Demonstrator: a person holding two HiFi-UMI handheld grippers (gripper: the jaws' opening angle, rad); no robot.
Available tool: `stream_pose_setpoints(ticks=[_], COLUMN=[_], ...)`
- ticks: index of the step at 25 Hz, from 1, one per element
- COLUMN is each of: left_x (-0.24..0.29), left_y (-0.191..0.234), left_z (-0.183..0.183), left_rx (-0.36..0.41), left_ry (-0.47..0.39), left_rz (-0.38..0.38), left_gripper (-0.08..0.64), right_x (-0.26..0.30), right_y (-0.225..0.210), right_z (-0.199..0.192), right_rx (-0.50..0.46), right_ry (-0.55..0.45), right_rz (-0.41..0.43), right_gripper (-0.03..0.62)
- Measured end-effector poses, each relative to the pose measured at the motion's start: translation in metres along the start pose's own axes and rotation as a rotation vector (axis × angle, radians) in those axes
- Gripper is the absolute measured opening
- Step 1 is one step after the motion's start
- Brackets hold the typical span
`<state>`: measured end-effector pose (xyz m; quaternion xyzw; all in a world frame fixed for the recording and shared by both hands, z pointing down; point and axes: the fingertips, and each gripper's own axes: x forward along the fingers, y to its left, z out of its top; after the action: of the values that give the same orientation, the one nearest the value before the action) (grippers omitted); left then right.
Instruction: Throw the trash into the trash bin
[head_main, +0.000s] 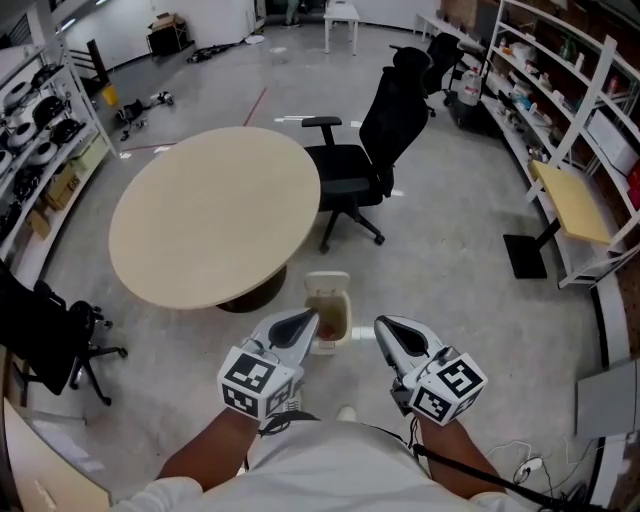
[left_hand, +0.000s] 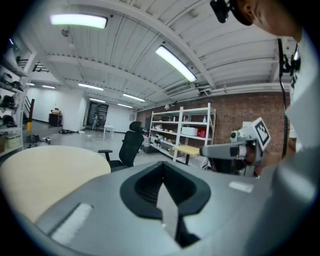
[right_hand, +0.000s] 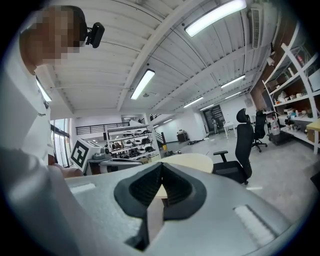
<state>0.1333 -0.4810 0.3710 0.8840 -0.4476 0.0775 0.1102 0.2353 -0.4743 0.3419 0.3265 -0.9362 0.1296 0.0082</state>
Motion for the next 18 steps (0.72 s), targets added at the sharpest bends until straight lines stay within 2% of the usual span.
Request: stream_pose_setpoints(ticks=[8, 13, 18], left_x=[-0.011, -0.013, -0.007], left_y=[-0.011, -0.013, 0.000], left_z=[-0.002, -0.014, -0.003], left_rx=[0.003, 0.013, 0.029], left_ry=[-0.001, 0.031, 0.021], left_rz=[0.074, 0.058, 0.028], left_gripper=[0.008, 0.008, 0.008], right_x=[-0.012, -0.010, -0.004], right_y=[-0.001, -0.001, -0.003], right_z=[-0.010, -0.019, -0.009], right_rx=[0.006, 0.018, 0.014], right_ry=[0.015, 0.014, -0.003], right_rz=[0.049, 0.044, -0.002], right_gripper=[0.002, 0.002, 0.002])
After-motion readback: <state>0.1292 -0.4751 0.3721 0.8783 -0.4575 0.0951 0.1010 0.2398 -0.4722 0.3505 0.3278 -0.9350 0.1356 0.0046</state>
